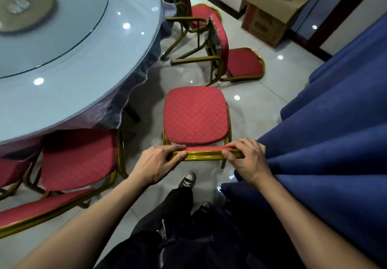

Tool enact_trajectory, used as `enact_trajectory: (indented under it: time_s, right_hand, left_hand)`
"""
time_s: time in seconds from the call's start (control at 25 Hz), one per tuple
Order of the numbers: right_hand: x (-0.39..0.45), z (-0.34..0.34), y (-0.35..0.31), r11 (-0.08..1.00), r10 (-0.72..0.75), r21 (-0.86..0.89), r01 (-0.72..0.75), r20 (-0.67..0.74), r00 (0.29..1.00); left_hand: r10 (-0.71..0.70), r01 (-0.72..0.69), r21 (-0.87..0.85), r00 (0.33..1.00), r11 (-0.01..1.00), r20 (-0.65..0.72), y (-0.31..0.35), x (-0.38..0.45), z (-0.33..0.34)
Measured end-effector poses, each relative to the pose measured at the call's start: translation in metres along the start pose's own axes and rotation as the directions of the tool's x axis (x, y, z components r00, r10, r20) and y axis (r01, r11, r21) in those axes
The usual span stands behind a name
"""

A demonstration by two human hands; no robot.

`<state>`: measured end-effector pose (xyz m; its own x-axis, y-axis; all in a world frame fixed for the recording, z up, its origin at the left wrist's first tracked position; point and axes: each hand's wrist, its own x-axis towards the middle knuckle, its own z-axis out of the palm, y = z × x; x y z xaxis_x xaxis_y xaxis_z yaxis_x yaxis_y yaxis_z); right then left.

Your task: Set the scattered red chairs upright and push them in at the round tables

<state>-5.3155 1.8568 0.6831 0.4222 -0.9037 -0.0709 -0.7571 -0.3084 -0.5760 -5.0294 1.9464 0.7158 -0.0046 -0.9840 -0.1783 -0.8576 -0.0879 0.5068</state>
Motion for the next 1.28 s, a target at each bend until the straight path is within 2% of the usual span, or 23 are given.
enact_trajectory:
  time_s: [0.16, 0.4, 0.76, 1.08, 1.28]
  right_hand:
    - [0.014, 0.001, -0.005, 0.998, -0.055, -0.008, 0.055, 0.046, 0.997]
    - [0.041, 0.009, -0.015, 0.988, -0.148, -0.021, 0.153, 0.151, 0.977]
    - [0.085, 0.002, -0.017, 0.946, -0.315, -0.004, 0.325, 0.238, 0.919]
    - [0.115, 0.006, -0.030, 0.904, -0.408, 0.008, 0.428, 0.318, 0.856]
    - [0.120, 0.009, -0.025, 0.891, -0.439, 0.018, 0.454, 0.291, 0.850]
  left_hand:
    - [-0.112, 0.112, 0.001, 0.994, 0.994, -0.011, 0.005, -0.016, -0.004]
    - [-0.205, 0.202, -0.041, 0.975, 0.978, -0.085, -0.002, -0.036, -0.001]
    - [-0.360, 0.346, -0.111, 0.920, 0.932, -0.155, 0.011, -0.041, 0.008]
    - [-0.469, 0.431, -0.189, 0.842, 0.882, -0.266, 0.017, -0.050, 0.017]
    - [-0.470, 0.434, -0.190, 0.850, 0.881, -0.237, 0.010, -0.046, 0.026]
